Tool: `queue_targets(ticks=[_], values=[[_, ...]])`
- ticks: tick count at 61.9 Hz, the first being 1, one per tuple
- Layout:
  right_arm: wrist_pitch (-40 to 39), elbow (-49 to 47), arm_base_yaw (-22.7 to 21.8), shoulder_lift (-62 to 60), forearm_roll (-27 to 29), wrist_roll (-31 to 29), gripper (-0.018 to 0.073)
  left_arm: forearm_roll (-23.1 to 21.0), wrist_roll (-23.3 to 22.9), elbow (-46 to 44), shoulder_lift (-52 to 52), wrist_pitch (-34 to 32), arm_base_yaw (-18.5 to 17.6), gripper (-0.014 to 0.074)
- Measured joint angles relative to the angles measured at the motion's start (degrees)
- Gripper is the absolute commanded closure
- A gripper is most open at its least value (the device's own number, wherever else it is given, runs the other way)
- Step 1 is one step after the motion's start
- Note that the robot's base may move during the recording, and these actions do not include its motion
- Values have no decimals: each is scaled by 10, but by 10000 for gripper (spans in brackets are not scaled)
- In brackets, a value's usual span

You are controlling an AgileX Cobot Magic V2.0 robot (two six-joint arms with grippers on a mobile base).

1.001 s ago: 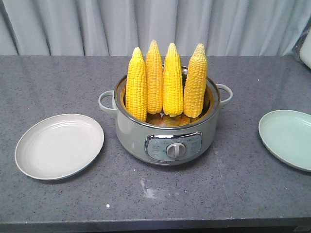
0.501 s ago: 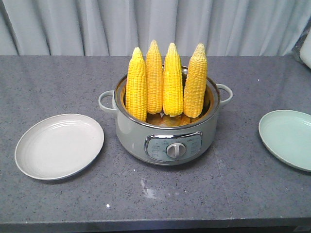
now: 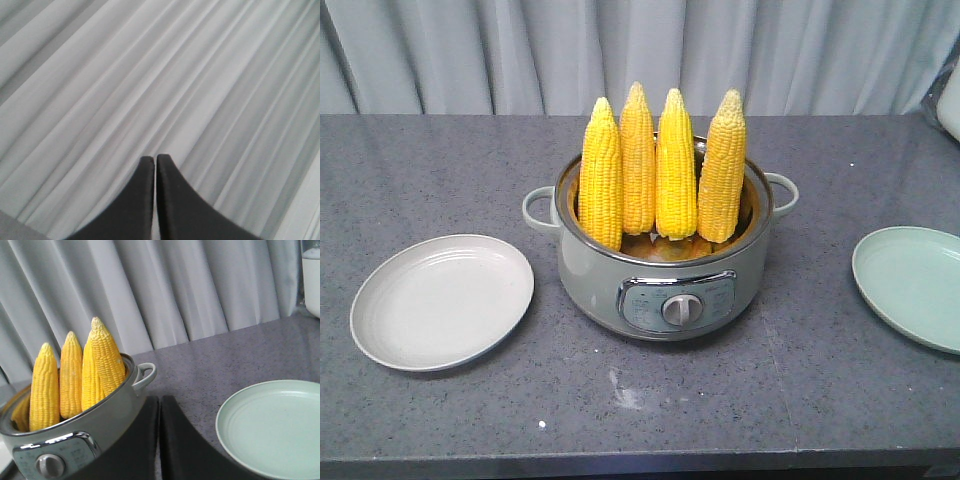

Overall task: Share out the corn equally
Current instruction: 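Drive closer to the counter and stop facing the corn pot, then raise the right gripper and move it over the corn cob nearest it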

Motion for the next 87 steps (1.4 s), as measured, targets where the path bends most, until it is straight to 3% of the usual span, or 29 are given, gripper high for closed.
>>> queue_targets(ticks=[9,19,30,36,42,51,59,68,75,87], values=[[40,-101,0,108,18,-122,517,165,-61,-80,31,5,0,594],[34,-153,0,204,73,-236,380,359,-202,-144,128,-16,0,539],[13,-159,0,268,134,-316,126,607,-385,-201,250,-158,0,440],[4,-159,0,285,148,-330,25,693,-442,-225,308,-229,0,361],[-3,-159,0,292,150,-332,-8,718,-458,-242,352,-263,0,253],[-6,-159,0,294,152,-332,-6,722,-462,-260,396,-271,0,62],[-2,-159,0,294,152,-332,-4,723,-463,-273,425,-271,0,-43],[11,-162,0,301,156,-342,-4,723,-463,-281,450,-264,0,-52],[29,-191,0,329,188,-383,-4,723,-463,-281,464,-261,0,-44],[72,-273,0,427,344,-572,-4,723,-463,-281,467,-255,0,-28]])
